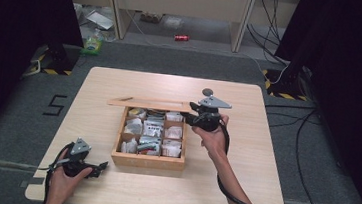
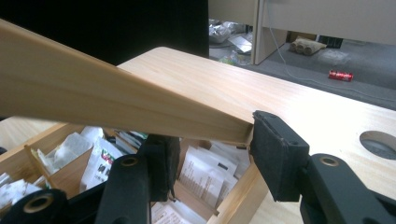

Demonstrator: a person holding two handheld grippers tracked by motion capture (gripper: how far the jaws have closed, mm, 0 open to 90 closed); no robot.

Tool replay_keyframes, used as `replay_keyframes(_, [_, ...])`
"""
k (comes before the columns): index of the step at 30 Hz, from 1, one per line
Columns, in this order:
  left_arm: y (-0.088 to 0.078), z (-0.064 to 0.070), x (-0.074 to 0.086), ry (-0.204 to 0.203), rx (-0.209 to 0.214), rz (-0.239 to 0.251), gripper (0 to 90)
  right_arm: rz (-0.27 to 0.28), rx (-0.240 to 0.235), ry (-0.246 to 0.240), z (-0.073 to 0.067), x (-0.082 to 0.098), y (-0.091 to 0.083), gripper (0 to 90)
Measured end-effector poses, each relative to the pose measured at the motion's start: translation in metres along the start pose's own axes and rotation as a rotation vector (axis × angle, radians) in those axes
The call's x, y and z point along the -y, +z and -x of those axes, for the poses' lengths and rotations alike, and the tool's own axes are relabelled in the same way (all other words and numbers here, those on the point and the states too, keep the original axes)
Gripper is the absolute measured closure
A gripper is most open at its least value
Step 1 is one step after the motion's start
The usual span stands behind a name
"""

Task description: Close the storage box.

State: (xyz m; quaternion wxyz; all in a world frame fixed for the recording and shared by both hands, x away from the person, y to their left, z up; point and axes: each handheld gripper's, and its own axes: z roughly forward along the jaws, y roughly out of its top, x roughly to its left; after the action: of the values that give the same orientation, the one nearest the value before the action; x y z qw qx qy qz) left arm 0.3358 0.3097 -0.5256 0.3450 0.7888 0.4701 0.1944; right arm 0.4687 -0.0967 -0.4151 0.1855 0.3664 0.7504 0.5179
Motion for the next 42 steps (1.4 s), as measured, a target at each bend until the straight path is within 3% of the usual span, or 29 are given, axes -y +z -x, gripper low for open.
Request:
replay_keyframes(15, [0.000,0.000,0.000,-0.002,0.000,0.001,0.1,-0.040,-0.025,0.004,-0.004,0.016,-0.007,52.1])
replay_keyframes(42, [0.000,0.001,0.000,0.000,-0.001,0.004,0.3,-0.039,-0.046,-0.001,-0.010,0.037,-0.018,52.1])
